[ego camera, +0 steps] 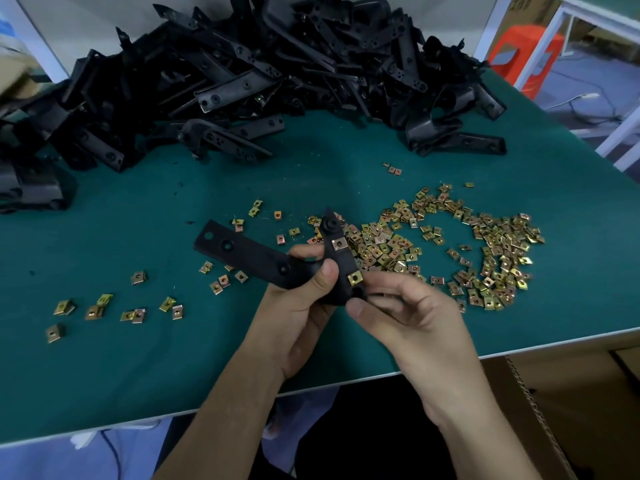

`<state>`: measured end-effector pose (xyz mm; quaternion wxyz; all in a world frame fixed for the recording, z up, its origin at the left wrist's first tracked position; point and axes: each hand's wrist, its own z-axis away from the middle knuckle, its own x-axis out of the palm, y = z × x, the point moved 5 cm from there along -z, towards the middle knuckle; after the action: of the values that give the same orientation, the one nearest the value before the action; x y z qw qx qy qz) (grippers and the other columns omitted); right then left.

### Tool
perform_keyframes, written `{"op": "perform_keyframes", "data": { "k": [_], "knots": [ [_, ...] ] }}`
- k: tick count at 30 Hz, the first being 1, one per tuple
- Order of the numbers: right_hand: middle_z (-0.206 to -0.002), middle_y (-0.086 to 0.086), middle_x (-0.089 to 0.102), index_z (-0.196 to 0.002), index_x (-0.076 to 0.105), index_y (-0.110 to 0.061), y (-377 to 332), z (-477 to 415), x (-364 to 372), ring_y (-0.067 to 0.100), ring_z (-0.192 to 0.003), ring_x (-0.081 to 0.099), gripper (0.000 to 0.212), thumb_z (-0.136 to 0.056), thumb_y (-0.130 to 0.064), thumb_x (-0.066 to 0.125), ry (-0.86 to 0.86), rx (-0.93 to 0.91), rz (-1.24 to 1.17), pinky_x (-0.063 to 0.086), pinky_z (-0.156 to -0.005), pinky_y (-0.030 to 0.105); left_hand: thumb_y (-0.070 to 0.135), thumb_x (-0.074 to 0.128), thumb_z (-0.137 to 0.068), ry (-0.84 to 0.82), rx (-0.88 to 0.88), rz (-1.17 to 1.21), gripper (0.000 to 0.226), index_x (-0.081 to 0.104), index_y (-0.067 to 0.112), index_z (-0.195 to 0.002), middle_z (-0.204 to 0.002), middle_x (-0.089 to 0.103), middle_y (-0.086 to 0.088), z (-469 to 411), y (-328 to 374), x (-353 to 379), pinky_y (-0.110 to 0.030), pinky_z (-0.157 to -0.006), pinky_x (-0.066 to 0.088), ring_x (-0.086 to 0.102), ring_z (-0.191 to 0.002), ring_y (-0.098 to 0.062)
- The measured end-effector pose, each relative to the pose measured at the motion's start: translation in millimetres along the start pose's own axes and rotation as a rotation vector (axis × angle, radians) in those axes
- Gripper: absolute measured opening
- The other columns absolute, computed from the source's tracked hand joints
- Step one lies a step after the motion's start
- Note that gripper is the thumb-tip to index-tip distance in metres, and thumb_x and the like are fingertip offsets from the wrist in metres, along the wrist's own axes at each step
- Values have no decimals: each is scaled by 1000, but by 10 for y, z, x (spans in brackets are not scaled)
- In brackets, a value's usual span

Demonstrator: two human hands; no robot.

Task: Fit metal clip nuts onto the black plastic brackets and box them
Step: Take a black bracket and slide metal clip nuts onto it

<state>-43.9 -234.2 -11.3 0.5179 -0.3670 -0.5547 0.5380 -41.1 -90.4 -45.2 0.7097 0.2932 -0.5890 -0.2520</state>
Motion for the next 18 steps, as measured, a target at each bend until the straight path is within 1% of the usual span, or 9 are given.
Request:
{"op": "perform_keyframes", "data": {
  "k": [2,4,6,9,12,15,18],
  "knots": [
    [-88,2,79,-99,74,-15,11,7,23,13,-85,75,35,-65,-16,84,69,-41,30,55,-72,15,10,69,-77,14,9,14,25,63,15,-101,-95,71,-12,0,-5,2,-34,-79,61,72,-85,-23],
    [-82,-2,78,-97,74,-21,18,14,57,7,-78,74,31,-70,-12,86,131,-92,91,54,-70,13,8,68,-77,11,9,25,18,71,21,-89,-93,73,-9,9,-11,9,-32,-77,61,73,-84,-21],
    [-79,-6,77,-95,74,-27,27,28,83,4,-75,73,30,-74,-11,86,171,-146,155,53,-69,12,7,69,-77,4,13,33,20,74,25,-82,-93,73,-7,15,-13,16,-31,-77,61,72,-86,-20],
    [-82,-3,76,-96,75,-32,44,50,72,8,-77,73,29,-74,-18,88,244,-197,224,54,-69,15,8,71,-74,9,16,54,19,74,26,-79,-94,72,-7,12,-5,17,-30,-77,61,72,-88,-18],
    [-86,-10,71,-97,75,-32,46,66,93,11,-77,70,26,-76,-24,88,280,-274,338,53,-66,14,6,68,-75,11,23,70,19,73,25,-76,-93,74,-6,10,-2,14,-29,-75,60,74,-88,-18],
    [-84,-12,65,-100,76,-25,57,72,120,13,-75,67,23,-79,-22,85,290,-326,380,51,-65,15,6,69,-75,31,22,82,16,69,21,-81,-94,74,-7,11,2,-4,-28,-74,60,73,-88,-19],
    [-87,-12,66,-105,75,-27,80,78,117,11,-79,67,26,-81,-21,83,282,-319,398,53,-68,15,8,72,-72,41,5,62,19,65,18,-86,-94,71,-10,16,-2,-4,-30,-77,61,72,-87,-20]
  ]
}}
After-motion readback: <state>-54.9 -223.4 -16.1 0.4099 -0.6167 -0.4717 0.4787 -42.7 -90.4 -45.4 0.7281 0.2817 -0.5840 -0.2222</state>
